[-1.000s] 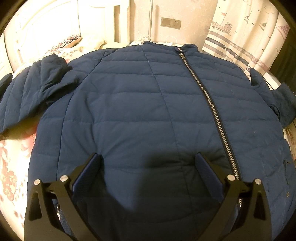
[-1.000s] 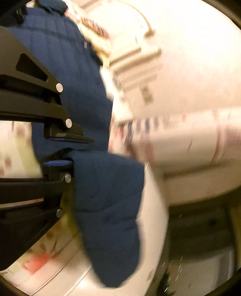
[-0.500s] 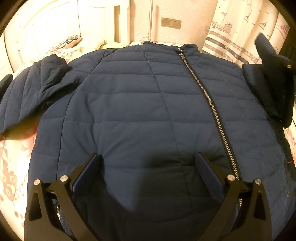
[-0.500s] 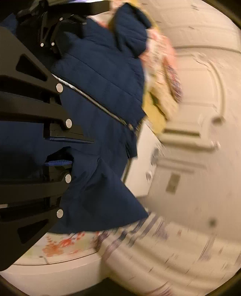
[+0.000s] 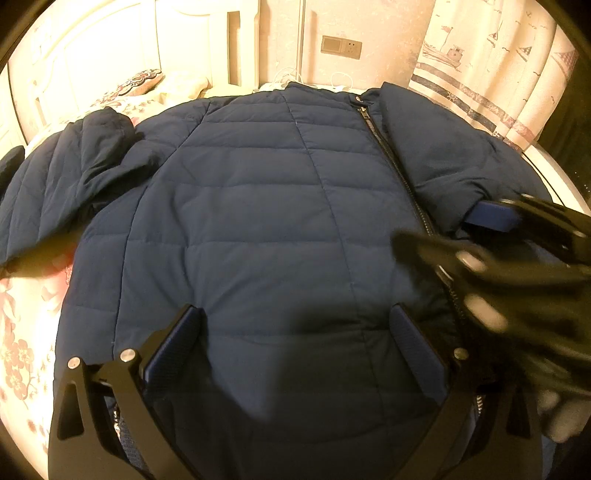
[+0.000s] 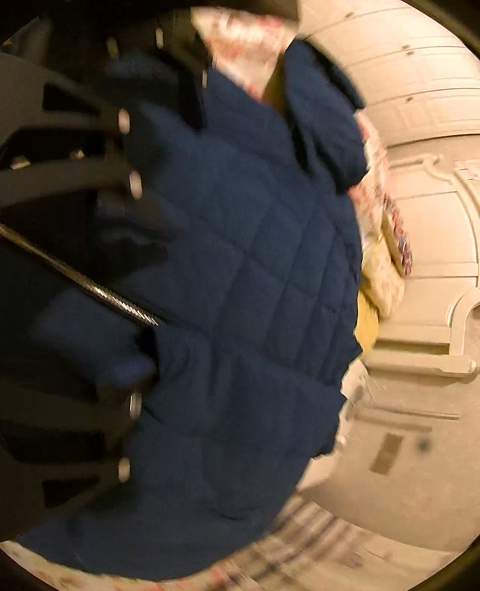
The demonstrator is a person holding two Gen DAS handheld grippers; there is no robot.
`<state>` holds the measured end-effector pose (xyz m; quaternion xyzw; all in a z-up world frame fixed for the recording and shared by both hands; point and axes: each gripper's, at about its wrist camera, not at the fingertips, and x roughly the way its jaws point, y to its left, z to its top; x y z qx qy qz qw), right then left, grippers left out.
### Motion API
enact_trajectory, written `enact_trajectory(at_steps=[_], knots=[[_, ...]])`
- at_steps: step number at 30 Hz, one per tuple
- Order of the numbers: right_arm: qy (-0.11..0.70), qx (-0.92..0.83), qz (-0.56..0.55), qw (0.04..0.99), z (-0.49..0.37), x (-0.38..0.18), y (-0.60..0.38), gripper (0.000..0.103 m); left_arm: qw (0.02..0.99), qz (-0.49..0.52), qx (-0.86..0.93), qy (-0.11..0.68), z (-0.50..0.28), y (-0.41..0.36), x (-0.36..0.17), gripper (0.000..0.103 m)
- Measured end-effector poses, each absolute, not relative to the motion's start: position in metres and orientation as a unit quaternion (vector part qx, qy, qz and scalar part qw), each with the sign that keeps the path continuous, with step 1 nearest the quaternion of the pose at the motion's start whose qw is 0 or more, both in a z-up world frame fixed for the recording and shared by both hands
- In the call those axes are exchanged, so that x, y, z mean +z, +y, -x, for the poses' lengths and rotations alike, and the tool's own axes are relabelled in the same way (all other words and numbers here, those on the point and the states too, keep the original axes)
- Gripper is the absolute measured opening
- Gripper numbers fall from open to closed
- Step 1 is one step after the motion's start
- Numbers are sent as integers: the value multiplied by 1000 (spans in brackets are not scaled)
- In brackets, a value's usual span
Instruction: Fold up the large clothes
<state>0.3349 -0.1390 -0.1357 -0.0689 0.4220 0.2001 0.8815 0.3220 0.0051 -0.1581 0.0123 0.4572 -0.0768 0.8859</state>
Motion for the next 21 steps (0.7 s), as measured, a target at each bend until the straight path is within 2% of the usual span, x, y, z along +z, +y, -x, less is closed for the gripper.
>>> enact_trajectory(at_steps=[1, 4, 6, 8, 11, 16, 18, 21], knots=[[420, 201, 55, 883, -326, -129, -146, 75, 886, -13, -77, 457, -323, 5, -158, 101], [368, 184, 42, 911, -294, -103, -159, 75, 886, -13, -76, 457, -323, 5, -158, 101], [303, 130, 25, 944, -271, -84, -199, 75, 886, -16, -77, 457, -322, 4, -157, 101], [280, 82, -28, 956, -266, -81, -239, 75, 887, -23, -74, 455, -321, 3, -157, 101], [275, -12, -170, 946, -265, -99, -331, 75, 893, -49, -57, 444, -316, -3, -153, 101], [289, -53, -358, 886, -268, -152, -409, 75, 910, -163, -50, 377, -296, -51, -130, 101], [283, -55, -394, 873, -269, -160, -420, 75, 914, -218, -59, 336, -289, -84, -118, 101], [267, -65, -387, 880, -267, -158, -415, 75, 909, -286, -83, 291, -286, -140, -108, 101]])
